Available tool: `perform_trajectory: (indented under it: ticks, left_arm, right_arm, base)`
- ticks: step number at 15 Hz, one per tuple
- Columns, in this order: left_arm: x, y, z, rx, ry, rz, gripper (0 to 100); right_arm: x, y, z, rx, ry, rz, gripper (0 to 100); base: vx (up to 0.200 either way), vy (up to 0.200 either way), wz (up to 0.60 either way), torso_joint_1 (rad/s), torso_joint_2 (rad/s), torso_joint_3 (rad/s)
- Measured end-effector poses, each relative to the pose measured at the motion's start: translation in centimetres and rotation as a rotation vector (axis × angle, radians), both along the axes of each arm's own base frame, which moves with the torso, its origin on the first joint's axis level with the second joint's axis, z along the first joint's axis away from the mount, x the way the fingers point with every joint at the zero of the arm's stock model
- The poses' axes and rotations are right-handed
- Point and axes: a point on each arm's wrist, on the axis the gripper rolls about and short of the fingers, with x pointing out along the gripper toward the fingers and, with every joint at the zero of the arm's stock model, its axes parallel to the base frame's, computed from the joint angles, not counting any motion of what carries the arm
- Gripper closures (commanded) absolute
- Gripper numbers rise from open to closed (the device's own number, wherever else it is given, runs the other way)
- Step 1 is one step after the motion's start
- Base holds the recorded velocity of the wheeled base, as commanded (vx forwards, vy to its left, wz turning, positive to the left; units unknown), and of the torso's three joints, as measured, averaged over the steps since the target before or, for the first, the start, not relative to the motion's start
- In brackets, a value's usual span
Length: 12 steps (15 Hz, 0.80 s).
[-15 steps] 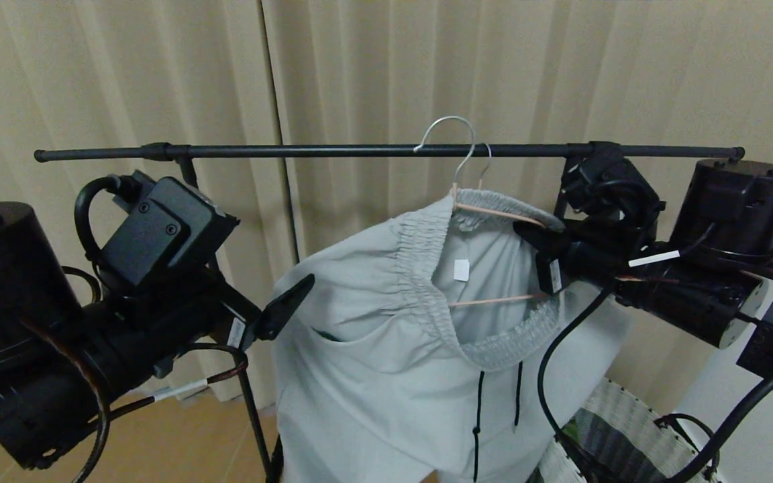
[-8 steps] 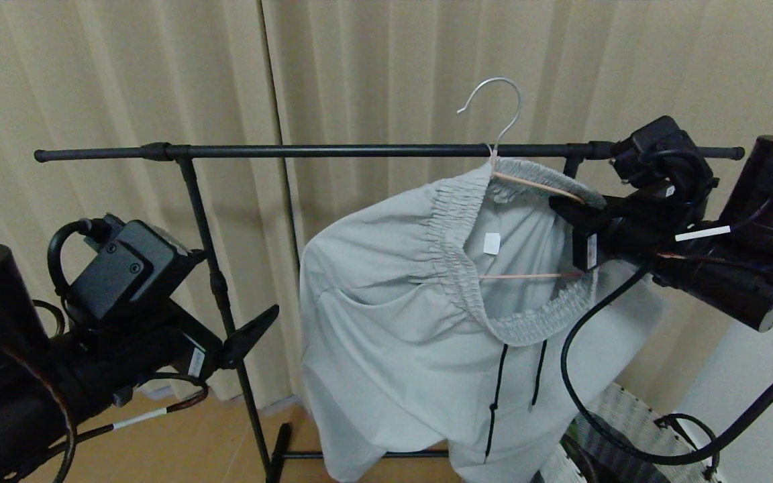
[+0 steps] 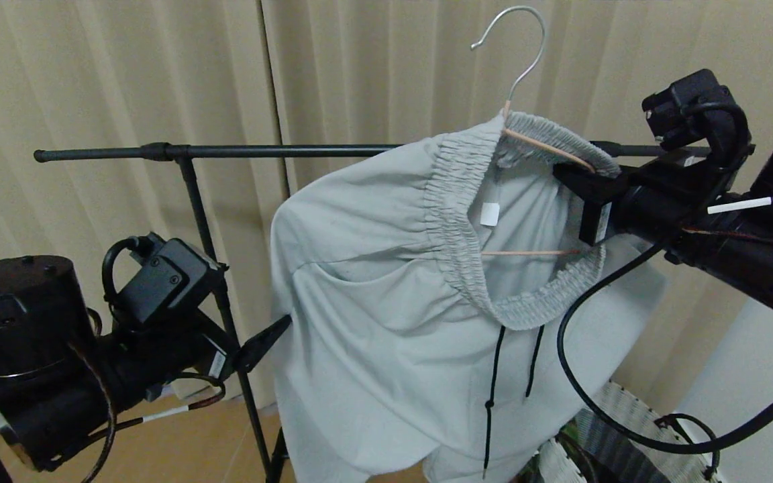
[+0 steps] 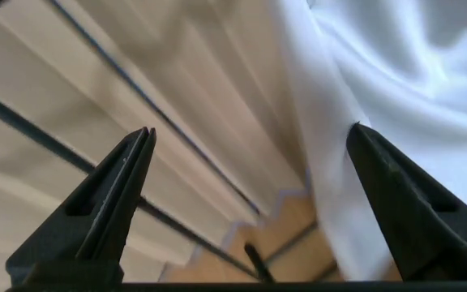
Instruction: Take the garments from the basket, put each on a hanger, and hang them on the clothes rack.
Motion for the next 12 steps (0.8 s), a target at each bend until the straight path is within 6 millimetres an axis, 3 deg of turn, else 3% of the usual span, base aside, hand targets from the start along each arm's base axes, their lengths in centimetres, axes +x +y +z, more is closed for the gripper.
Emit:
perform_trajectory:
  ticks: [5, 6, 12]
  left_arm:
    - [0.5, -0.3, -0.7, -0.02, 0.037, -0.051, 0]
    - [0.5, -0.3, -0.8, -0.02, 0.041, -0.051, 100]
    - [0.2, 0.4, -1.3, -0.009, 0.048, -0.028, 100]
  right_arm:
    - [-1.1, 0.8, 0.6, 0.008, -0.016, 0.043, 100]
    - [-1.2, 0.8, 0.6, 0.008, -0.017, 0.046, 100]
    - [-1.3, 0.8, 0.6, 0.007, -0.017, 0.046, 100]
  base:
    - [0.0, 0.0, 0.0, 0.0, 0.0, 0.0]
    - [0.0, 0.0, 0.0, 0.0, 0.0, 0.0]
    - [0.0, 0.0, 0.0, 0.0, 0.0, 0.0]
